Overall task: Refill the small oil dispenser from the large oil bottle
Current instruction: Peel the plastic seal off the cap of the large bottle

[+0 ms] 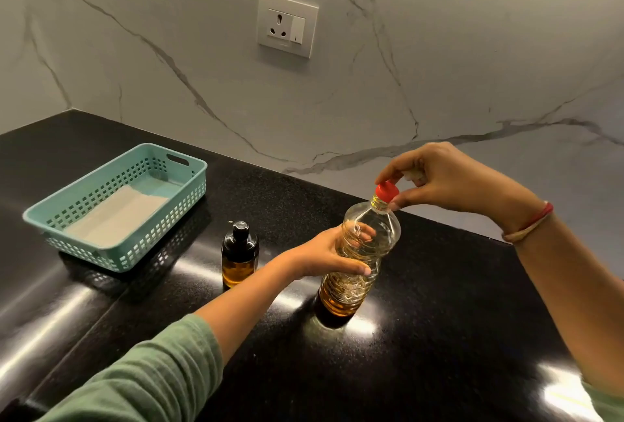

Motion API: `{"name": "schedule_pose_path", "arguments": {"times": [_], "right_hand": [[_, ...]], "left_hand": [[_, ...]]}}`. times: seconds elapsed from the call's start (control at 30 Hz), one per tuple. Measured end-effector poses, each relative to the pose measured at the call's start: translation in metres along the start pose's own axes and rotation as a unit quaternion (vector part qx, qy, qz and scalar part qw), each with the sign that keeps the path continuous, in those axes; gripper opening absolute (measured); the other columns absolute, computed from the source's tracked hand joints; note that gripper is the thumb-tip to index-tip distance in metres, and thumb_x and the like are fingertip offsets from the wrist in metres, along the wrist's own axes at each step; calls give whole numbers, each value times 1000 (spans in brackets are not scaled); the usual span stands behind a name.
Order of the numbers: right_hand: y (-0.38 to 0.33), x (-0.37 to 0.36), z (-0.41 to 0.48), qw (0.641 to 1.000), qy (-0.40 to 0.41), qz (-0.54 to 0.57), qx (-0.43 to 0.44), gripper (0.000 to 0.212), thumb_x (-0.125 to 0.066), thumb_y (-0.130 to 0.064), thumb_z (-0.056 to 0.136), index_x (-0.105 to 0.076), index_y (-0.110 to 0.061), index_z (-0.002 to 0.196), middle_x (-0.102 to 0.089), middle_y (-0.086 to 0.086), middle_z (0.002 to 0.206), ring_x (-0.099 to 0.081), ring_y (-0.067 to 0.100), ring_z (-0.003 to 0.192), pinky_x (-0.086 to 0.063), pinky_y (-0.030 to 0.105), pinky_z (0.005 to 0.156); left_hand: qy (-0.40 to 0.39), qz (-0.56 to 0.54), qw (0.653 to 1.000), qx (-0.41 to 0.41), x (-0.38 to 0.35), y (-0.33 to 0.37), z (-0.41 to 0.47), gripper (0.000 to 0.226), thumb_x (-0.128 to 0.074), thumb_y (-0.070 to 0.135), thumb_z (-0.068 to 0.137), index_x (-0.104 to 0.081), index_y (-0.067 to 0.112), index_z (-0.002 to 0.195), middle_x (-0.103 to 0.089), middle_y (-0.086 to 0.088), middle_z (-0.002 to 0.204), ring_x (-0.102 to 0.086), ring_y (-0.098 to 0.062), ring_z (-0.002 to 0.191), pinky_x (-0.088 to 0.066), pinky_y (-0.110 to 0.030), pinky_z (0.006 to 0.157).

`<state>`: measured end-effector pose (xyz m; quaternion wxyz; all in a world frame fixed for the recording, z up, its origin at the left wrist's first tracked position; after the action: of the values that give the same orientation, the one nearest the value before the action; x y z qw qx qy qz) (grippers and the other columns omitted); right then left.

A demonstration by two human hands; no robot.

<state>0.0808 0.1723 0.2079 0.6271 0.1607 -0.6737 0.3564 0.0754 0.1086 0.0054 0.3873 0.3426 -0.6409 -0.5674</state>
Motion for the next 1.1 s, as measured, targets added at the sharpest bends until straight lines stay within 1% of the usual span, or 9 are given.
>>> {"name": "schedule_pose_path", "arguments": {"times": [0.17, 0.37, 0.53, 0.6, 0.7, 0.83, 0.9, 1.0, 1.1], "right_hand": [[-3, -4, 7, 999, -34, -39, -4, 35, -79, -20, 74, -69, -23, 108, -63, -15, 98, -53, -11, 80, -38, 2, 71], [-5, -7, 10, 997, -46, -64, -20, 34, -79, -19, 74, -71, -22, 106, -64, -11, 99, -58, 3, 93, -39, 8, 82], [-11, -7, 13, 995, -48, -88, -25, 29, -81, -21, 71, -74, -20, 99, -70, -7, 96, -63, 6, 90, -49, 23, 91], [-12, -7, 15, 993, -46, -103, -25, 29, -82, -28, 69, -74, -20, 95, -68, -9, 88, -63, 6, 86, -52, 24, 87], [-8, -5, 18, 990, -28, -129, -39, 31, -79, -42, 69, -74, -16, 83, -62, -11, 71, -58, 6, 67, -47, 18, 64], [-2, -9, 19, 986, -15, -156, -60, 67, -57, -76, 55, -69, -11, 65, -57, 1, 51, -45, 10, 46, -39, 22, 49], [2, -8, 16, 988, -19, -137, -63, 83, -51, -82, 46, -71, -7, 74, -65, 7, 61, -49, 12, 52, -40, 24, 53], [4, -4, 9, 993, -50, -92, -58, 73, -72, -63, 56, -64, -19, 114, -70, -1, 93, -61, 9, 78, -52, 23, 74], [0, -2, 8, 995, -69, -72, -27, 45, -80, -34, 70, -67, -25, 112, -67, -12, 96, -58, -3, 82, -46, 13, 76]], "left_hand": [[-2, -2, 1000, 0, -1, 1, 0, 59, -77, 7, 78, -51, 22, 129, -63, -1, 121, -61, -11, 113, -50, -17, 88], [-3, -1, 1000, 5, -1, -1, 0, 59, -77, 9, 79, -51, 22, 129, -63, -2, 122, -60, -13, 114, -47, -22, 93], [-7, -2, 1000, 5, -2, 0, 0, 59, -77, 7, 79, -51, 22, 129, -64, 2, 118, -61, -9, 111, -49, -15, 85], [-4, -1, 1000, 3, -1, 1, -1, 58, -76, 7, 79, -50, 24, 128, -63, 1, 120, -60, -11, 113, -50, -15, 85], [-1, -2, 1000, 4, 0, 1, -1, 60, -77, 7, 79, -49, 21, 131, -62, -2, 123, -60, -13, 115, -49, -18, 88], [-9, -4, 1000, 6, -1, 2, -2, 60, -76, 6, 79, -49, 21, 131, -61, 2, 119, -60, -8, 109, -51, -13, 80], [-11, -9, 1000, 6, -2, 3, -2, 60, -75, 4, 79, -49, 22, 130, -61, 4, 118, -60, -7, 107, -51, -11, 77], [-13, -4, 1000, 7, -2, 3, -2, 59, -75, 5, 80, -49, 23, 129, -62, 8, 114, -60, -3, 104, -49, -8, 76], [-12, -1, 1000, 9, -2, 3, -3, 60, -76, 7, 79, -48, 22, 131, -61, 6, 118, -60, -5, 107, -50, -10, 77]]}}
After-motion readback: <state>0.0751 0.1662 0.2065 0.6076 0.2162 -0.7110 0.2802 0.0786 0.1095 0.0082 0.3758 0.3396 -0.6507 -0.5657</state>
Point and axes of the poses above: each hand's wrist, its own z-axis towards the middle knuckle, its own x-axis out of the back of the hand, y = z × x, the point moved 9 cm from there along z, towards the middle knuckle
